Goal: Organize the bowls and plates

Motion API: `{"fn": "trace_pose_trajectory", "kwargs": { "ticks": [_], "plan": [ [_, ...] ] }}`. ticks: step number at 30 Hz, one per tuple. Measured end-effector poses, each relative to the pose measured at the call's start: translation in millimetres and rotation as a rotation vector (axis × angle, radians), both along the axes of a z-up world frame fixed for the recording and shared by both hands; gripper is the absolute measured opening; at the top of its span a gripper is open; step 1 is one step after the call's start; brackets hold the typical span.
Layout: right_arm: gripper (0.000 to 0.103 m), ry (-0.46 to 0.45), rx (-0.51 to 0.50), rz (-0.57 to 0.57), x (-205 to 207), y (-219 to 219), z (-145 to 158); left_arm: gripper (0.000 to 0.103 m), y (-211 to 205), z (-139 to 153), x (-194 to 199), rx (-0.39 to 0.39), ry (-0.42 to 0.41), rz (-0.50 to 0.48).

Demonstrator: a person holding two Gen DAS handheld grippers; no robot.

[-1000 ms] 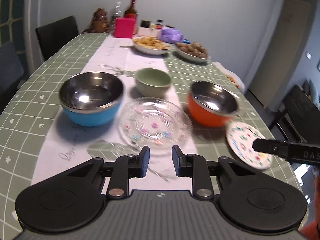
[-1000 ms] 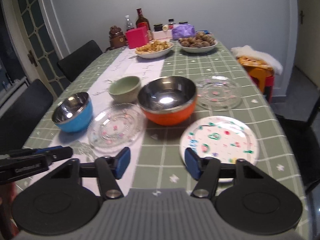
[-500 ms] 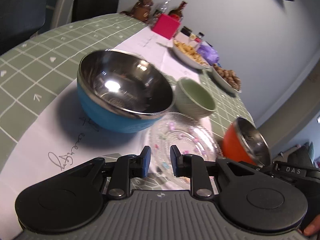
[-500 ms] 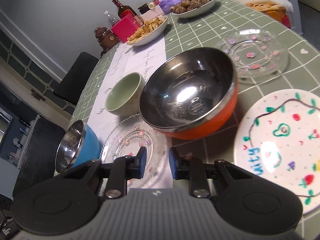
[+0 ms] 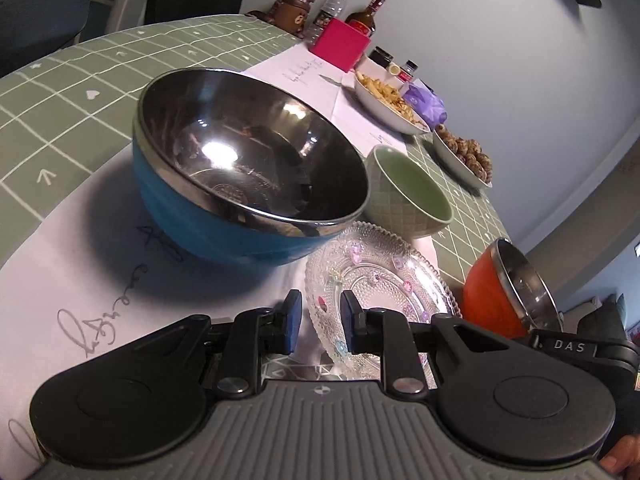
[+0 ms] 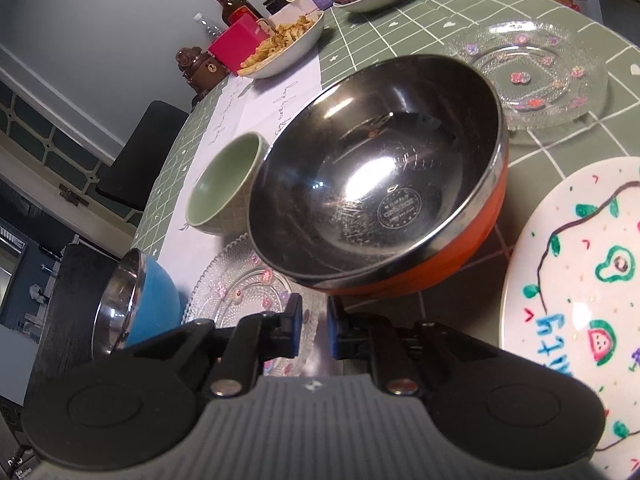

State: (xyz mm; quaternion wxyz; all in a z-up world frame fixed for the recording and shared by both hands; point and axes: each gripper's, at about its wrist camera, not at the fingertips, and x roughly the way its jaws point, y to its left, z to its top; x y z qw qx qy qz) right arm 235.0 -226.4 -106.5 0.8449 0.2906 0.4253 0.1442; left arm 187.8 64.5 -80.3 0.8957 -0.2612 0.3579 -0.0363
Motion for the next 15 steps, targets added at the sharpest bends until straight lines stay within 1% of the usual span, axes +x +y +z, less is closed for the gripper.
{"fn": "trace_pose_trajectory", "kwargs": {
  "ticks": [1, 2, 5, 9, 15],
  "plan": [
    [0.003, -0.009, 0.001, 0.001, -1, 0, 0, 0.014, -1, 1, 0, 0.008, 0.002, -0.002],
    [0.003, -0.014, -0.006, 0.006, -2, 0, 0, 0.012, -2, 2, 0, 0.024, 0.005, 0.000],
    [0.003, -0.017, -0.030, 0.012, -4, 1, 3, 0.011, -2, 3, -2, 0.031, 0.006, -0.010],
    [0.003, -0.007, -0.032, 0.022, -10, 2, 9, 0.011, -3, 10, -12, 0.051, 0.001, -0.010],
    [0.004, 0.023, -0.046, 0.040, -34, 1, 20, 0.011, -4, 22, -37, 0.060, 0.014, -0.017]
  ]
}}
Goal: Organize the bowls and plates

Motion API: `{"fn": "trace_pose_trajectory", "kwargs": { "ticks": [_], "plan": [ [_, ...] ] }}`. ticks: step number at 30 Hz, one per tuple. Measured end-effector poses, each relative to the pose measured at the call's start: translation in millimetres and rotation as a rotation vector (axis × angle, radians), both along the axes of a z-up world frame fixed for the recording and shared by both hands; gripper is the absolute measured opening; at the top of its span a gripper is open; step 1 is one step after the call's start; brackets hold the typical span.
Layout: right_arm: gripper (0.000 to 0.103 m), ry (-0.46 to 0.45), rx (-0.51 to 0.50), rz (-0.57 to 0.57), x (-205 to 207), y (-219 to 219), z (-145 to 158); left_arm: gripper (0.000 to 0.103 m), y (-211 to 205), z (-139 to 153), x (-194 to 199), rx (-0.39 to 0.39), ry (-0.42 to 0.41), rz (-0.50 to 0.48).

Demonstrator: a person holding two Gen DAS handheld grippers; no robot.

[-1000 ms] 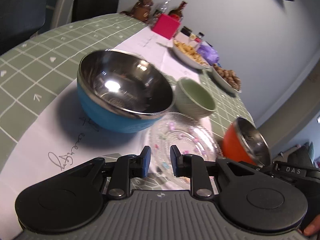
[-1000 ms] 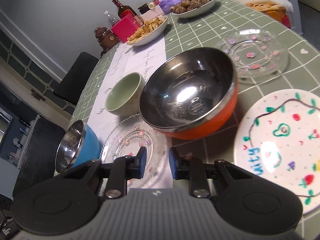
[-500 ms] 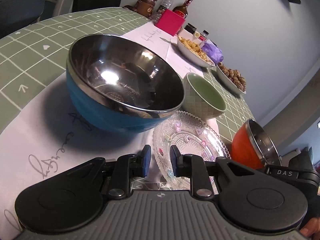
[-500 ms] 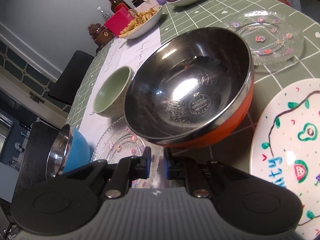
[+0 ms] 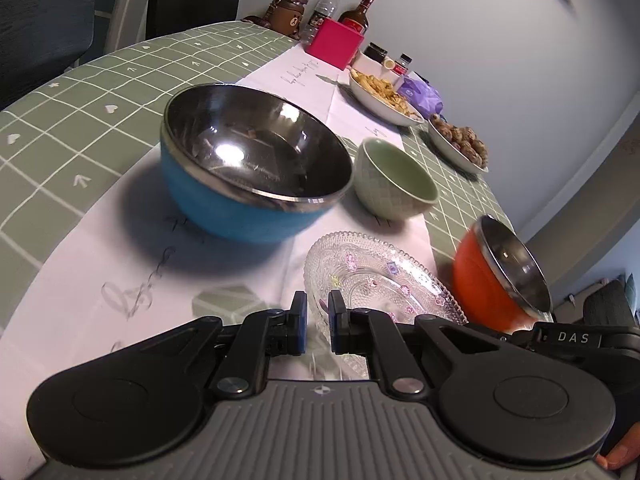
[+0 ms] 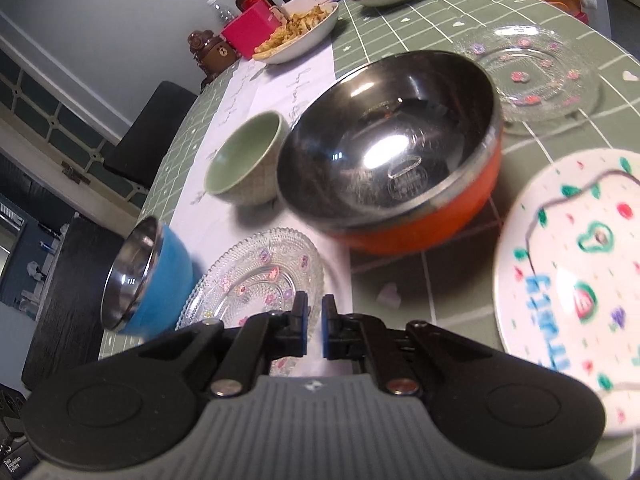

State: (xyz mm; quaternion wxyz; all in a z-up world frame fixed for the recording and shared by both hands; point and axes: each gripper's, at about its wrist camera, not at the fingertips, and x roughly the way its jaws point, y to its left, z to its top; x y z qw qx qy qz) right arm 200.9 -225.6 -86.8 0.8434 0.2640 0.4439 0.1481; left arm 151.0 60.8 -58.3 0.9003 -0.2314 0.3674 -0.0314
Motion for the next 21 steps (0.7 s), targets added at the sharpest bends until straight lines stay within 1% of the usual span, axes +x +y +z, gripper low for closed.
{"fn": "trace_pose_trajectory", "kwargs": {
  "ticks": [7, 9, 11, 13, 17, 19, 21],
  "plan": [
    [0.004, 0.014, 0.002, 0.012, -47, -8, 15, 0.011, -6, 18, -46, 0.005, -0.022, -0.019],
    [0.005, 0.018, 0.017, 0.018, -63, -12, 16, 0.011, -8, 23, -60, 0.019, -0.033, -0.021],
    [0.005, 0.015, 0.034, 0.022, -79, -15, 16, 0.011, -7, 25, -73, 0.013, -0.041, -0.024],
    [0.005, -0.001, 0.035, 0.031, -94, -15, 16, 0.011, -6, 26, -85, 0.011, -0.040, -0.032],
    [0.006, -0.024, -0.008, 0.059, -117, -8, 13, 0.011, -5, 18, -101, 0.012, -0.025, -0.035],
    [0.006, -0.015, -0.017, 0.073, -121, -5, 9, 0.011, -3, 16, -105, 0.014, -0.016, -0.028],
    [0.006, 0.003, -0.019, 0.084, -123, -3, 4, 0.011, -3, 15, -106, 0.035, -0.008, -0.028]
  ]
}}
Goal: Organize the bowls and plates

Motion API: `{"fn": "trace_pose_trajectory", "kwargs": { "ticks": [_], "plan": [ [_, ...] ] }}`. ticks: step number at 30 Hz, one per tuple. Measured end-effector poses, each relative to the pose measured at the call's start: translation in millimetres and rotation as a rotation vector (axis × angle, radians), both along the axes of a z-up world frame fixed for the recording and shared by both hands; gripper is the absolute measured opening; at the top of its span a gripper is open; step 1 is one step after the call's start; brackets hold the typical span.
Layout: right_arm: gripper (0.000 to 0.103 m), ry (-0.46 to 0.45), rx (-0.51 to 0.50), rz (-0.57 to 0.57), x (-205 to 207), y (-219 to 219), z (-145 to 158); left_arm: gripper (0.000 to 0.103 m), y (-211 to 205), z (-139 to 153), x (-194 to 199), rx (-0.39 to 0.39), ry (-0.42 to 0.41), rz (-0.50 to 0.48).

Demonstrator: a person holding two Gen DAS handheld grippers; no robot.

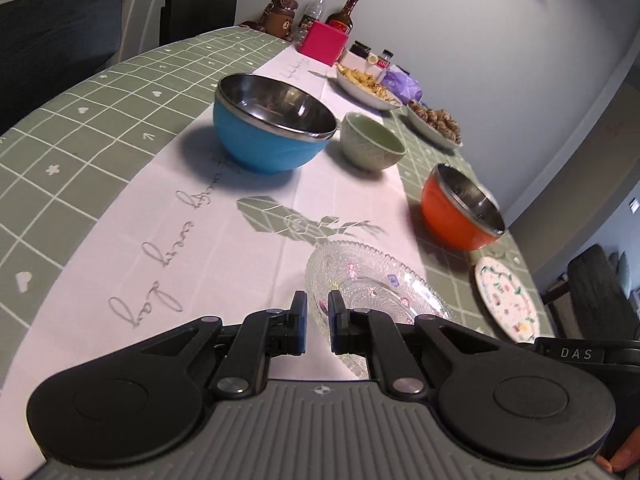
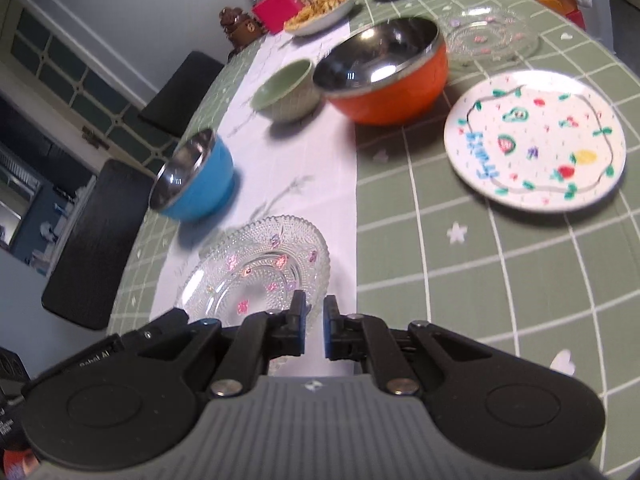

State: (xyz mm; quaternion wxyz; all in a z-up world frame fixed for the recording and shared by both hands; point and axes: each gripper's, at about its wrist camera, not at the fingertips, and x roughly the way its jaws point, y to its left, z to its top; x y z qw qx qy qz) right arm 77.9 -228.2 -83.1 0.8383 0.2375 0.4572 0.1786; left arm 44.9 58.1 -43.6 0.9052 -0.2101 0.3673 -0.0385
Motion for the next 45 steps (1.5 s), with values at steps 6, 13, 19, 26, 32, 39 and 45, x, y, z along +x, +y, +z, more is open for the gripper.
{"fn": "trace_pose_trajectory", "kwargs": {
  "ticks": [6, 13, 19, 26, 32, 39, 45],
  "plan": [
    [0.006, 0.025, -0.030, 0.023, -1, 6, -7, 0.011, -1, -11, -2, 0.041, 0.049, 0.006],
    [0.005, 0.046, -0.046, 0.032, -2, 9, -12, 0.012, -5, -17, -2, 0.080, 0.091, 0.006],
    [0.012, 0.075, -0.034, 0.017, 2, 6, -12, 0.017, -6, -13, -3, 0.112, 0.088, 0.018],
    [0.027, 0.035, -0.017, -0.048, 4, -25, 15, 0.028, -10, 18, -6, 0.118, 0.000, 0.032],
    [0.034, 0.005, -0.053, -0.072, 25, -70, 53, 0.028, -57, 46, 18, 0.010, -0.028, -0.153],
    [0.034, -0.023, -0.150, -0.191, 62, -144, 57, 0.040, -117, 44, 68, -0.139, -0.052, -0.292],
    [0.032, 0.045, -0.179, -0.284, 86, -191, 28, 0.041, -158, 8, 109, -0.101, 0.021, -0.305]
  ]
}}
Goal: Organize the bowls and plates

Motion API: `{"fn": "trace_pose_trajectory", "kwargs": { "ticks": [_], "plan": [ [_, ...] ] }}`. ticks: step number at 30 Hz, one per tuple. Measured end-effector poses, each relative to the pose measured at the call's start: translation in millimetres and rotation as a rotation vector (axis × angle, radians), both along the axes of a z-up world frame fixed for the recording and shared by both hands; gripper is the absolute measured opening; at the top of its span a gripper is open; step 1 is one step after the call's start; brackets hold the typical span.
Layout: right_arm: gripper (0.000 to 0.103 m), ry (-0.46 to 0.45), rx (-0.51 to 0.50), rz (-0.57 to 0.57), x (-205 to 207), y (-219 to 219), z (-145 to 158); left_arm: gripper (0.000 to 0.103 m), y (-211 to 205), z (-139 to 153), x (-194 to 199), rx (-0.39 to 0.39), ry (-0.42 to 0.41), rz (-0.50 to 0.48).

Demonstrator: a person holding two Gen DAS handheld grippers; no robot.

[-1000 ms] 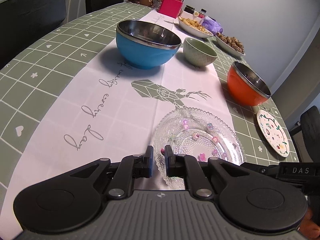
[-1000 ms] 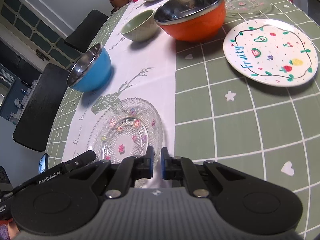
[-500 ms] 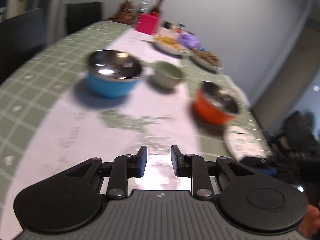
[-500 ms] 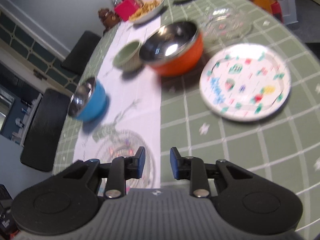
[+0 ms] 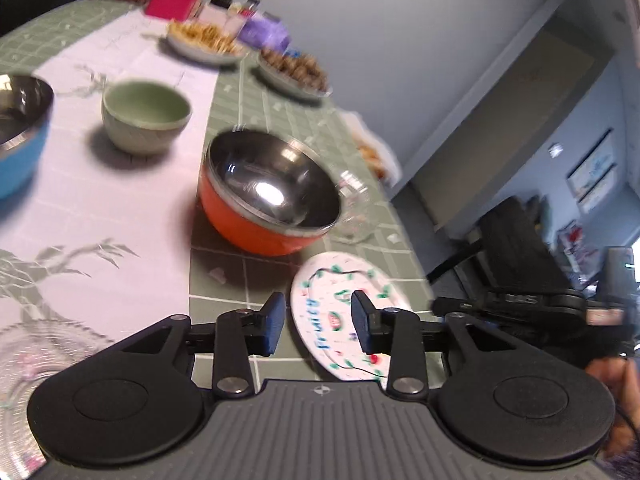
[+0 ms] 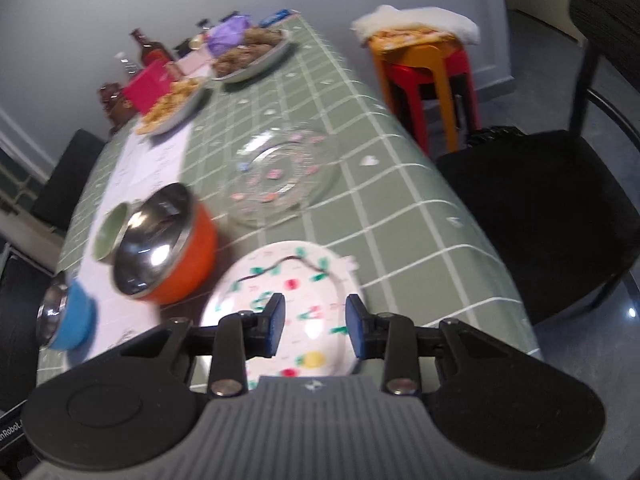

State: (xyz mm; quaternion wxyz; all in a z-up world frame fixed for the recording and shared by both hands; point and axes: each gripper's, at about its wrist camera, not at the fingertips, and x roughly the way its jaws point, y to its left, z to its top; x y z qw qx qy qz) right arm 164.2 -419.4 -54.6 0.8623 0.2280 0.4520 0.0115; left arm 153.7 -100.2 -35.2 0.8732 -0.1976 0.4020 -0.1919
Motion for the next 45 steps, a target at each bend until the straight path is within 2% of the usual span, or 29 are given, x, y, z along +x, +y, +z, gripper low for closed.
{"fn": "trace_pose_trajectory", "kwargs": {
  "ticks": [5, 11, 14, 17, 22, 24, 26, 28, 36, 40, 45],
  "plan": [
    [0.022, 0.031, 0.015, 0.009, 11, -7, -17, 0.040, -12, -28, 22, 0.023, 0.076, 0.000],
    [0.023, 0.043, 0.019, 0.017, 18, -8, -25, 0.040, -10, -40, 34, -0.011, 0.110, 0.017],
    [0.023, 0.070, 0.065, -0.007, 19, -15, -34, 0.040, -13, -43, 36, -0.014, 0.109, 0.010],
    [0.023, 0.073, 0.097, -0.018, 18, -19, -39, 0.040, -18, -43, 37, -0.022, 0.103, 0.005],
    [0.022, 0.065, 0.102, -0.020, 17, -17, -40, 0.028, -26, -46, 36, -0.011, 0.098, 0.000],
    [0.018, 0.068, 0.118, -0.018, 17, -17, -41, 0.022, -29, -45, 36, 0.008, 0.086, -0.003],
    [0.010, 0.075, 0.116, -0.006, 17, -15, -43, 0.018, -29, -45, 36, 0.019, 0.089, 0.001],
    [0.009, 0.073, 0.113, -0.002, 16, -13, -43, 0.013, -28, -44, 37, 0.026, 0.092, 0.006],
    [0.008, 0.057, 0.078, 0.009, 13, -8, -36, 0.012, -28, -44, 34, 0.026, 0.092, 0.028],
    [0.005, 0.050, 0.107, 0.007, 12, -9, -31, 0.012, -21, -42, 33, -0.001, 0.120, 0.052],
    [0.006, 0.061, 0.125, 0.024, 6, -3, -28, 0.012, -12, -35, 22, -0.016, 0.112, 0.077]
  ]
}}
